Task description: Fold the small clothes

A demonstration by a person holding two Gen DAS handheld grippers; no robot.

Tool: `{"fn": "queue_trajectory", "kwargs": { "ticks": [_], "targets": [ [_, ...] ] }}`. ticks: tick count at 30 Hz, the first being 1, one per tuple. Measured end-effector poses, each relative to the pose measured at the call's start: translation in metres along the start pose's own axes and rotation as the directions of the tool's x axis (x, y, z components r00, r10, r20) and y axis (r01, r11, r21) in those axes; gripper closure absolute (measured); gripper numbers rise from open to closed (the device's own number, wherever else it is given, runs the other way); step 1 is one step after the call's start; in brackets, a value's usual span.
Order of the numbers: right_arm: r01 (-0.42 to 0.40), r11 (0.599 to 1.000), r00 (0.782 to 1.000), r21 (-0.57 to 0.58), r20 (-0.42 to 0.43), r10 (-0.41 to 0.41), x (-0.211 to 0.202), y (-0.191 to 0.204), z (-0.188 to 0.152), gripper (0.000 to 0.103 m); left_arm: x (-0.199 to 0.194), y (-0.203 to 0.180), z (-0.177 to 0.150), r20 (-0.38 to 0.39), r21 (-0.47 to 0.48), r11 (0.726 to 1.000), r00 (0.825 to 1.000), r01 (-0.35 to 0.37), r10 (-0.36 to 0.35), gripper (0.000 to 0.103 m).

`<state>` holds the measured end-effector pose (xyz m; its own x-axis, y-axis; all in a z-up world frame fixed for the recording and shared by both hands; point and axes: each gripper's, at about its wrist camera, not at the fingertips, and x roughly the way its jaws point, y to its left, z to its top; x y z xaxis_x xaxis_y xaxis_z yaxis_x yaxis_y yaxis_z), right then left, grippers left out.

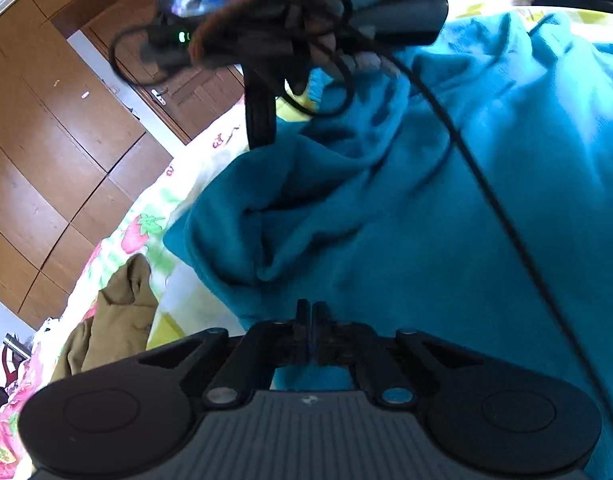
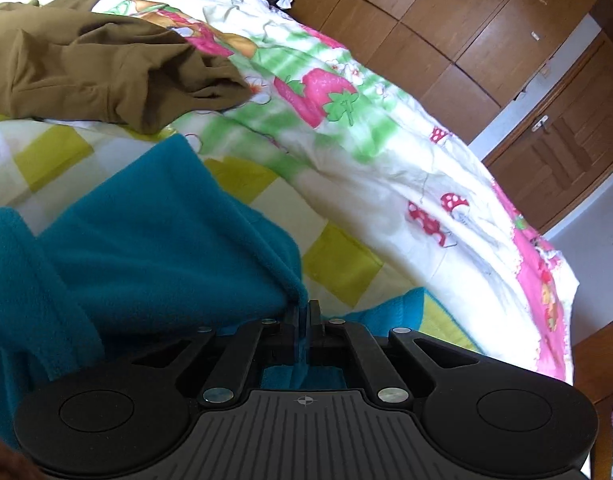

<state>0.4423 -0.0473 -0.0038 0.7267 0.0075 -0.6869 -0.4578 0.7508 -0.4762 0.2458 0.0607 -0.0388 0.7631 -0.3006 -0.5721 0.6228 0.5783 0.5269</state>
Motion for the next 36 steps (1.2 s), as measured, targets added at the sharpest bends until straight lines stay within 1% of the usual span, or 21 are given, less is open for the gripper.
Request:
{"fn": "queue_trajectory", "kwargs": {
  "ticks": [2,4,6,8,9,11,13,14,16,18,19,21,22,24,27,29,30,31,32,34,36],
  "targets": [
    [0.01,1.0,0.998,0.017,0.058,-0.011,-0.015,-0.003,-0.003,0.092,-0.012,0.015,-0.001,0.018,-0.119,0.993,1.0,0.025,-0.023,0.08],
    [-0.004,0.999,0.992,0.036,0.123,-0.001,-0.034,-0.009,-0.003,0.084,-0.024,0.032,-0.003,0.052,-0.222,0.975,0.999,0.025,-0.013,0.079],
    [-0.039,0.998,0.984,0.051,0.177,0.029,-0.053,-0.013,-0.003,0.084,-0.032,0.051,-0.009,0.072,-0.308,0.951,0.997,0.015,0.008,0.078],
    [-0.109,0.993,0.962,0.048,0.255,0.093,-0.08,-0.012,-0.003,0.08,-0.035,0.064,-0.013,0.077,-0.355,0.935,0.997,0.005,0.024,0.078],
    [-0.155,0.988,0.949,0.023,0.283,0.142,-0.092,-0.007,-0.003,0.076,-0.035,0.072,-0.016,0.079,-0.383,0.924,0.996,0.003,0.029,0.077],
    [-0.229,0.97,0.92,-0.077,0.307,0.242,-0.108,0.009,-0.005,0.055,-0.034,0.09,-0.023,0.084,-0.456,0.89,0.996,0.013,0.029,0.077],
    [-0.238,0.947,0.904,-0.214,0.308,0.296,-0.109,0.032,-0.007,0.047,-0.031,0.108,-0.024,0.097,-0.496,0.868,0.994,-0.003,0.059,0.076],
    [-0.245,0.936,0.902,-0.252,0.295,0.315,-0.104,0.042,-0.005,0.047,-0.027,0.117,-0.023,0.101,-0.512,0.859,0.993,-0.008,0.069,0.076],
    [-0.315,0.912,0.898,-0.262,0.231,0.376,-0.09,0.053,0.002,0.052,-0.013,0.133,-0.019,0.114,-0.548,0.835,0.993,0.038,0.03,0.073],
    [-0.374,0.891,0.886,-0.257,0.184,0.426,-0.083,0.06,0.004,0.07,0.008,0.144,-0.013,0.119,-0.569,0.818,0.993,0.088,-0.024,0.072],
    [-0.387,0.882,0.881,-0.269,0.173,0.44,-0.084,0.063,0.004,0.082,0.019,0.145,-0.008,0.113,-0.563,0.819,0.992,0.111,-0.057,0.072],
    [-0.37,0.868,0.879,-0.332,0.177,0.443,-0.093,0.071,-0.005,0.086,0.048,0.141,0.004,0.085,-0.549,0.821,0.987,0.158,-0.134,0.072],
    [-0.358,0.857,0.881,-0.37,0.171,0.442,-0.097,0.077,-0.009,0.094,0.062,0.138,0.008,0.065,-0.548,0.816,0.982,0.183,-0.176,0.072],
    [-0.357,0.839,0.884,-0.411,0.143,0.446,-0.1,0.085,-0.017,0.098,0.088,0.13,0.018,-0.011,-0.548,0.82,0.978,0.168,-0.208,0.07],
    [-0.262,0.815,0.901,-0.517,0.171,0.398,-0.113,0.102,-0.039,0.097,0.101,0.131,0.028,-0.078,-0.53,0.841,0.981,0.109,-0.176,0.064],
    [-0.195,0.777,0.912,-0.599,0.181,0.369,-0.122,0.116,-0.062,0.097,0.105,0.131,0.035,-0.124,-0.489,0.872,0.988,0.016,-0.088,0.064],
    [-0.161,0.753,0.918,-0.638,0.184,0.352,-0.124,0.123,-0.074,0.097,0.108,0.13,0.037,-0.16,-0.467,0.883,0.986,-0.042,-0.038,0.064],
    [-0.14,0.735,0.924,-0.664,0.18,0.339,-0.125,0.127,-0.084,0.097,0.109,0.13,0.036,-0.18,-0.46,0.886,0.983,-0.063,-0.024,0.064],
    [-0.11,0.714,0.931,-0.691,0.18,0.317,-0.125,0.132,-0.095,0.097,0.107,0.129,0.035,-0.181,-0.471,0.879,0.983,-0.069,-0.02,0.064],
    [-0.05,0.71,0.938,-0.702,0.211,0.275,-0.127,0.134,-0.105,0.097,0.092,0.131,0.027,-0.158,-0.518,0.852,0.987,-0.079,-0.005,0.064],
    [-0.061,0.763,0.934,-0.643,0.233,0.271,-0.136,0.123,-0.103,0.089,0.071,0.133,0.017,-0.125,-0.562,0.822,0.992,-0.091,0.025,0.064]
  ]
}}
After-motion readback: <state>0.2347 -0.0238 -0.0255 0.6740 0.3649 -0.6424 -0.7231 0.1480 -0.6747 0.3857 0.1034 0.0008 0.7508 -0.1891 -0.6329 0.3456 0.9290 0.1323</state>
